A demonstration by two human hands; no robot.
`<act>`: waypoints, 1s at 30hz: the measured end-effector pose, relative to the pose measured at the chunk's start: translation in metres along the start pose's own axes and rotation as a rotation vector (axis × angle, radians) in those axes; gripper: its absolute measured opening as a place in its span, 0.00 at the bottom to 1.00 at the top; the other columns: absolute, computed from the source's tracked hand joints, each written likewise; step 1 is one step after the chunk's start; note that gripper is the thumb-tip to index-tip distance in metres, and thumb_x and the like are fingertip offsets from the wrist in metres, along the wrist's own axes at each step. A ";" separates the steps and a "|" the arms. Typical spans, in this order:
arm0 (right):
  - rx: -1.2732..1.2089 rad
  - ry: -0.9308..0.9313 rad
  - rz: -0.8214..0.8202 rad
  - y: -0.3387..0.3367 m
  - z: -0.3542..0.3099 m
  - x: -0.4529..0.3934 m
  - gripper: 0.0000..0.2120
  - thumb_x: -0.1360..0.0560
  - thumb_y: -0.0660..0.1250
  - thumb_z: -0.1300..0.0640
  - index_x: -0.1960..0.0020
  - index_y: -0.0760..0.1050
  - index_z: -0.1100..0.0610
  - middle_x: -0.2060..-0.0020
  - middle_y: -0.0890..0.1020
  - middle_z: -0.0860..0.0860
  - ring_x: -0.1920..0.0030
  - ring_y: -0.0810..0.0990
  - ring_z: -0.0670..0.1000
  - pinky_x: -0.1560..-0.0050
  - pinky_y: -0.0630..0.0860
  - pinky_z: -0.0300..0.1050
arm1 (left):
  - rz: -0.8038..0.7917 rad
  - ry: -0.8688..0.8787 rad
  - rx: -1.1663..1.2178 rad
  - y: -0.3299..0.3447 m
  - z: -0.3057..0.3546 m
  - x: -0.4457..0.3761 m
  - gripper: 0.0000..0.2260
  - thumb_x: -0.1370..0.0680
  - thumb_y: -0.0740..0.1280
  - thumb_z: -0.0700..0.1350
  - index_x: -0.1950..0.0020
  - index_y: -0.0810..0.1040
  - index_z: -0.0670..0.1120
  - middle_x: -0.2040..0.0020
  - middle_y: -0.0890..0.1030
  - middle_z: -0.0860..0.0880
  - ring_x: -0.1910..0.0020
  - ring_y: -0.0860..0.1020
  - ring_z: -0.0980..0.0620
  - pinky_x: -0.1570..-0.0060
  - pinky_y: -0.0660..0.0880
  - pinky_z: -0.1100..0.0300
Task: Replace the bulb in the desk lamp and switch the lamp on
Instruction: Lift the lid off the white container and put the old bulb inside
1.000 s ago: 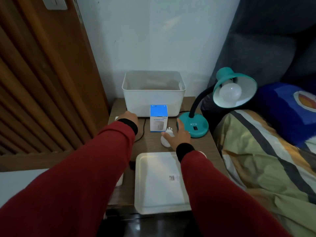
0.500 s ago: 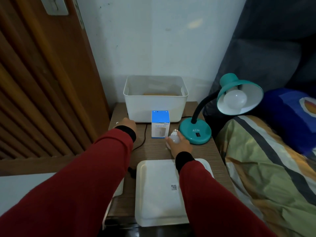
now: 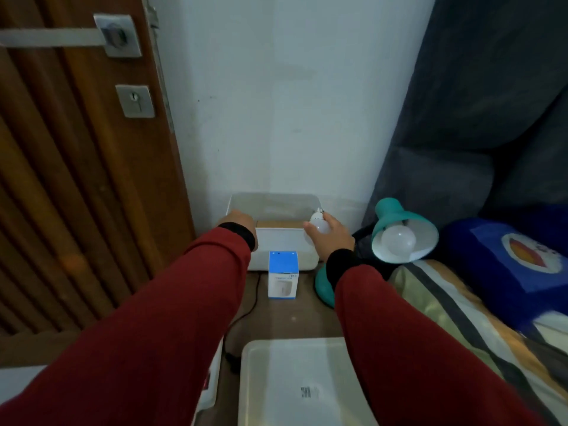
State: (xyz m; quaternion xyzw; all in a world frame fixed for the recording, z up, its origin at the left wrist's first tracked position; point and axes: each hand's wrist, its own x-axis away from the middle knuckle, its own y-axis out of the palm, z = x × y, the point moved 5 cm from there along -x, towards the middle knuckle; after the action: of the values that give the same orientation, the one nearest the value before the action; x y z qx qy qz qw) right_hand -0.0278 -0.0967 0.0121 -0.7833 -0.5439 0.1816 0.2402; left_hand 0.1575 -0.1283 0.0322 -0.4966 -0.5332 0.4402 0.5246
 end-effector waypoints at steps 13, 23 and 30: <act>-0.025 -0.004 -0.266 0.058 -0.025 -0.132 0.29 0.30 0.71 0.48 0.30 0.69 0.51 0.34 0.74 0.53 0.37 0.74 0.54 0.36 0.71 0.44 | -0.010 -0.058 0.093 -0.003 -0.010 -0.137 0.11 0.23 0.64 0.42 0.43 0.78 0.41 0.42 0.79 0.43 0.45 0.79 0.45 0.51 0.76 0.58; 0.069 0.095 -0.547 0.116 0.020 -0.186 0.29 0.30 0.72 0.59 0.30 0.69 0.53 0.36 0.76 0.55 0.45 0.74 0.50 0.52 0.70 0.30 | -0.072 0.033 -0.004 0.058 -0.004 -0.203 0.15 0.20 0.59 0.44 0.35 0.74 0.41 0.35 0.75 0.42 0.35 0.73 0.44 0.34 0.69 0.55; 0.138 0.065 -0.586 0.130 0.028 -0.198 0.28 0.31 0.72 0.64 0.32 0.71 0.54 0.37 0.76 0.56 0.43 0.75 0.52 0.48 0.69 0.37 | -0.138 0.024 0.011 0.082 0.002 -0.212 0.15 0.21 0.61 0.47 0.37 0.75 0.41 0.36 0.76 0.42 0.37 0.74 0.44 0.39 0.72 0.55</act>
State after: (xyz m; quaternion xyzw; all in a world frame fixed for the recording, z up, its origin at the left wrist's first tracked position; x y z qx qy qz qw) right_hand -0.0116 -0.3155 -0.0811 -0.5802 -0.7252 0.1159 0.3521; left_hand 0.1523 -0.3283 -0.0751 -0.4609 -0.5577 0.3998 0.5628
